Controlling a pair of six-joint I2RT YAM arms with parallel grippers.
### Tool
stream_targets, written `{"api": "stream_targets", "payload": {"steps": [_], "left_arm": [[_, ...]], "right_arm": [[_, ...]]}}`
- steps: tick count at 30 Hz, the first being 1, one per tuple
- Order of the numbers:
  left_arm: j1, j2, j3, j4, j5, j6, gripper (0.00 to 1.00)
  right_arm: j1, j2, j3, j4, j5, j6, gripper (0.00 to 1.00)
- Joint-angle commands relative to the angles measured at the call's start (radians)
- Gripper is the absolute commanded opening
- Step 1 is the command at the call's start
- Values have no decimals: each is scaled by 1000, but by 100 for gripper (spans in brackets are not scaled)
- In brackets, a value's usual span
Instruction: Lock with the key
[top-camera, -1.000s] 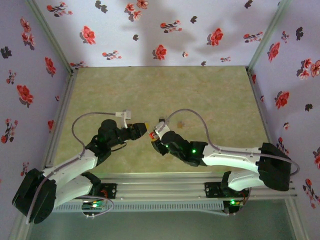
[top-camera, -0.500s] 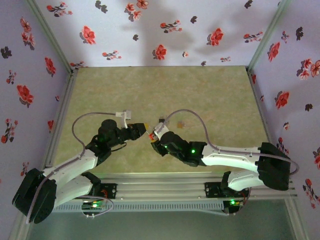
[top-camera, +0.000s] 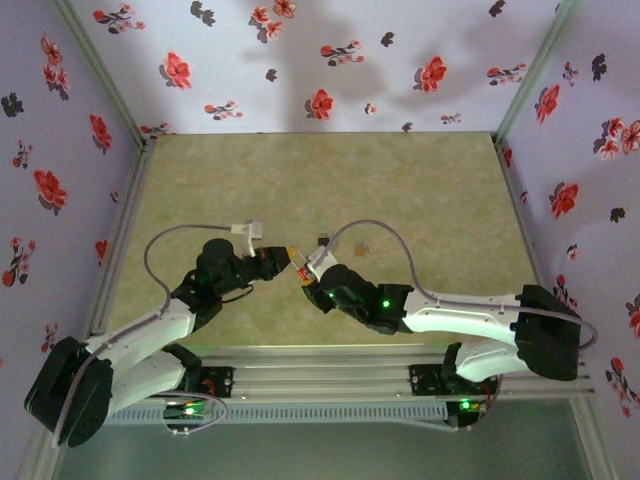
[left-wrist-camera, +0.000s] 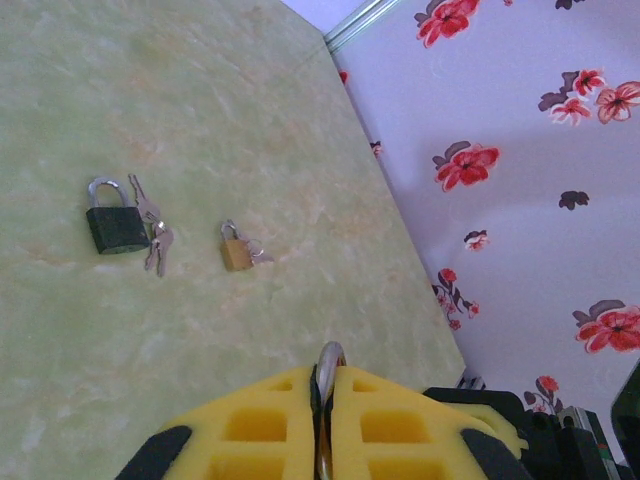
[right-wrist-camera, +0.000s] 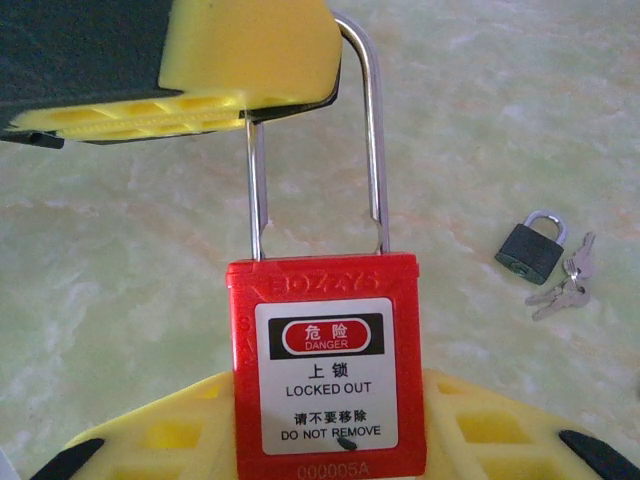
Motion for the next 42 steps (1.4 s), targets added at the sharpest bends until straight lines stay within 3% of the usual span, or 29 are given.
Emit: {"api": "stream_targets", "payload": {"steps": [1, 11, 28, 42], "left_arm": [[8, -5, 13, -13, 5, 25, 0], [7, -19, 5, 14, 32, 24, 0], [-4, 2, 13, 34, 65, 29, 0], [-27, 10, 10, 103, 128, 39, 0]], "right_arm": [[5, -30, -22, 72, 73, -25, 0], [8, -80, -123, 233, 131, -55, 0], [47, -66, -86, 255, 177, -78, 0], [49, -89, -52, 234, 99, -85, 0]]}}
